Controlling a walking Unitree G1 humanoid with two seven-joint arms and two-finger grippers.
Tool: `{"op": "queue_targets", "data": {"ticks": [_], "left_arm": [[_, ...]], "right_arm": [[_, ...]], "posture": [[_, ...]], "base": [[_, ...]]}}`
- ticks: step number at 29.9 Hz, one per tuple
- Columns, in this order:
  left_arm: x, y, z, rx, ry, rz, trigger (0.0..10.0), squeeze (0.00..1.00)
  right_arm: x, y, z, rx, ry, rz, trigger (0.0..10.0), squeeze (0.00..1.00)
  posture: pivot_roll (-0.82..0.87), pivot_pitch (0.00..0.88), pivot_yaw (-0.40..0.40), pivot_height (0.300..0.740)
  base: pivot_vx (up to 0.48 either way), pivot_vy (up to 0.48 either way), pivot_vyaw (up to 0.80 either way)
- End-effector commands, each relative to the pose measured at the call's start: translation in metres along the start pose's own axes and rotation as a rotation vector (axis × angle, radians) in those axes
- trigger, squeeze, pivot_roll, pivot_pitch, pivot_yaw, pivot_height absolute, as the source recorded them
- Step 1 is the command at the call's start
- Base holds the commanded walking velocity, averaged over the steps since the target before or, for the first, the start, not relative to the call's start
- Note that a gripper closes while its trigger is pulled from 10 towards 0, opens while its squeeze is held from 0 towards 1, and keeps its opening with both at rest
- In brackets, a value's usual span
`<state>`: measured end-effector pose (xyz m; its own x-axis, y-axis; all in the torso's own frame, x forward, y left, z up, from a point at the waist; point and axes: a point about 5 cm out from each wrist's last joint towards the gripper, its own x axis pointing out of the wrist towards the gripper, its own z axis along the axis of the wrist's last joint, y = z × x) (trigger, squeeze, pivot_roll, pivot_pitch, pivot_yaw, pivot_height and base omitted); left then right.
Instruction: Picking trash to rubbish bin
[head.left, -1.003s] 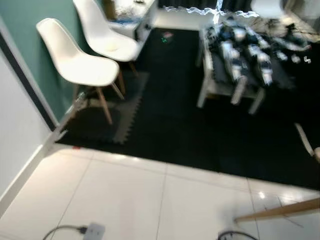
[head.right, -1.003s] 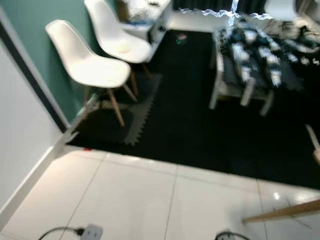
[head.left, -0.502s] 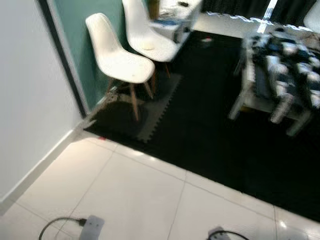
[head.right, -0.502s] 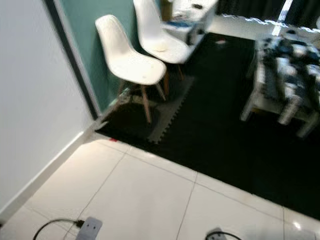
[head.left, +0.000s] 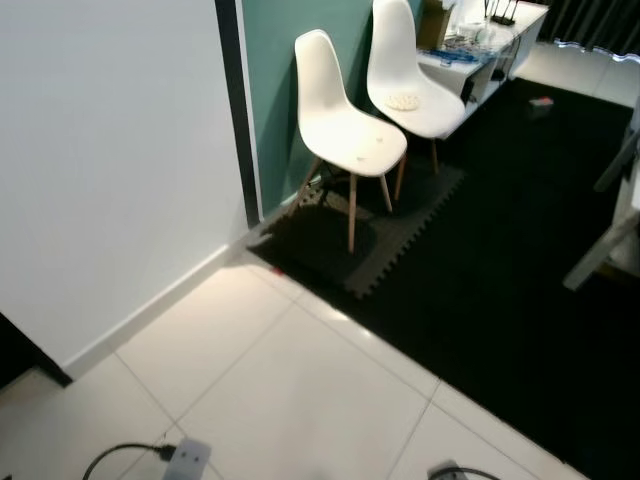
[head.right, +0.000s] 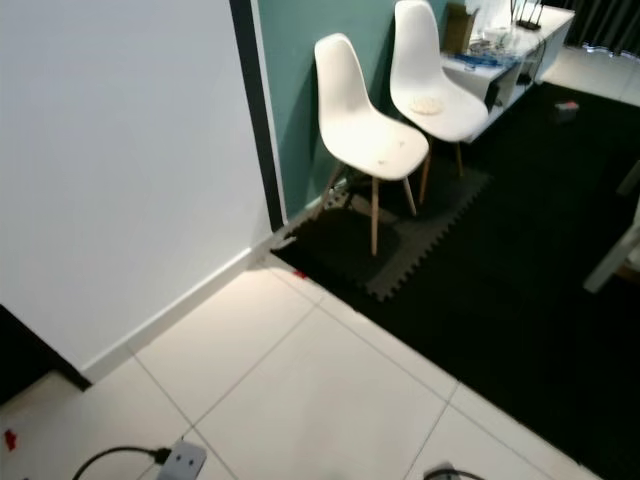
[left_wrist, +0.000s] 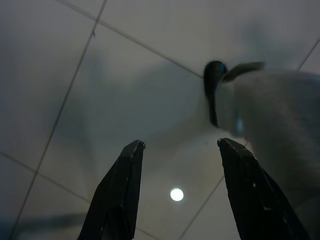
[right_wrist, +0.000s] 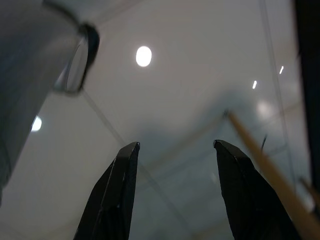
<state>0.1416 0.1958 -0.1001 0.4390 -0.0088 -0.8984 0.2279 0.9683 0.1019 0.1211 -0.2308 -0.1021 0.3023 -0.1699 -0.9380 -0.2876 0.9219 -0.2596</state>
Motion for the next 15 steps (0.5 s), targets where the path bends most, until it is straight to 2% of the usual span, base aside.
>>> {"op": "queue_targets", "data": {"ticks": [1,15], "left_arm": [[-0.0016,-0.0034,-0.0134,-0.008,0.045,-0.013,10.0,0.00],[-0.0020,-0.0069,-0.0178,-0.044,0.063,-0.034,10.0,0.00]], "right_arm": [[-0.0003,-0.0001,-0.0072,0.006,0.019,-0.002,10.0,0.00],[-0.0002,0.0008,-0.0056,0.007,0.016,0.002,10.0,0.00]], "posture": [[0.05,0.063,-0.013,0.740],[0.04,0.073,-0.012,0.740]], "base": [[0.000,0.000,0.77],[0.000,0.000,0.77]]}}
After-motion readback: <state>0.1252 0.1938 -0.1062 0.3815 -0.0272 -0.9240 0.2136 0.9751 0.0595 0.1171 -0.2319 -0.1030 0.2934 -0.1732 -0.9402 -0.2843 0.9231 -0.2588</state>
